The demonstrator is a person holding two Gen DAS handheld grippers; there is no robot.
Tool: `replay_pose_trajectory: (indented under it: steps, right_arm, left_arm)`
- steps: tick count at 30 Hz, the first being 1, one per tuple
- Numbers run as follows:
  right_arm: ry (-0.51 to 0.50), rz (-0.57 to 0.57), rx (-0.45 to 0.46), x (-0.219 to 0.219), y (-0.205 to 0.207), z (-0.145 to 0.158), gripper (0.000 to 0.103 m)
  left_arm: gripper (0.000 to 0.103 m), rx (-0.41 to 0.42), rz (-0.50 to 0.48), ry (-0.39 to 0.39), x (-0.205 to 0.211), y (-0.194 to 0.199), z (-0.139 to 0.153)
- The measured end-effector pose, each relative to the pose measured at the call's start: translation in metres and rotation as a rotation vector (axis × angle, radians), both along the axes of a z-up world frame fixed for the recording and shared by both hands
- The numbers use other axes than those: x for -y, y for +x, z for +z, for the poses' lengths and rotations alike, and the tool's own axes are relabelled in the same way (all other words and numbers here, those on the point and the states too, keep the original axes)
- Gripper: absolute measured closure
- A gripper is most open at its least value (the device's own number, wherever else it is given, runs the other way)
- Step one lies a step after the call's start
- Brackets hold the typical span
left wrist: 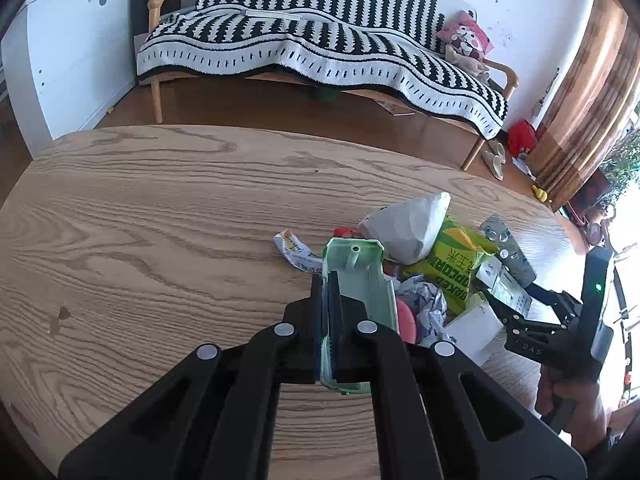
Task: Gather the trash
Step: 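Grasp the white-green cigarette box with the right tool while left tool holds the wrapper, then carry both items over the black bin and open both tools to drop them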
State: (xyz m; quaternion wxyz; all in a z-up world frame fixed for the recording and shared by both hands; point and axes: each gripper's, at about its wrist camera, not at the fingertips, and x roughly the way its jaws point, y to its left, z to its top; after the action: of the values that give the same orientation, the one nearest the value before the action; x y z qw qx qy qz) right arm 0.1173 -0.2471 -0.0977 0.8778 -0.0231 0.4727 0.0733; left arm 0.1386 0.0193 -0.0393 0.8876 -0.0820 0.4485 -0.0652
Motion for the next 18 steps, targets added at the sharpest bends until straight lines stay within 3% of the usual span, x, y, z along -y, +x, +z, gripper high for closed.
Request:
replay_pose_trajectory:
  steps: [3, 7, 12, 18]
  right_arm:
    - [0.035, 0.005, -0.015, -0.003, -0.008, 0.004, 0.043]
    - [0.057, -0.005, -0.018, -0.001, -0.024, 0.013, 0.044]
    - [0.114, -0.046, 0.029, 0.016, -0.064, 0.047, 0.044]
    - [0.060, -0.145, 0.074, 0.054, -0.121, 0.076, 0.044]
  left_arm:
    - [0.101, 0.003, -0.010, -0.003, 0.004, -0.002, 0.003]
    - [0.101, 0.013, -0.032, -0.018, 0.012, -0.008, 0.009]
    - [0.101, 0.025, -0.079, -0.041, 0.030, -0.021, 0.018]
    - [0.101, 0.045, -0.183, -0.059, 0.082, -0.046, 0.029]
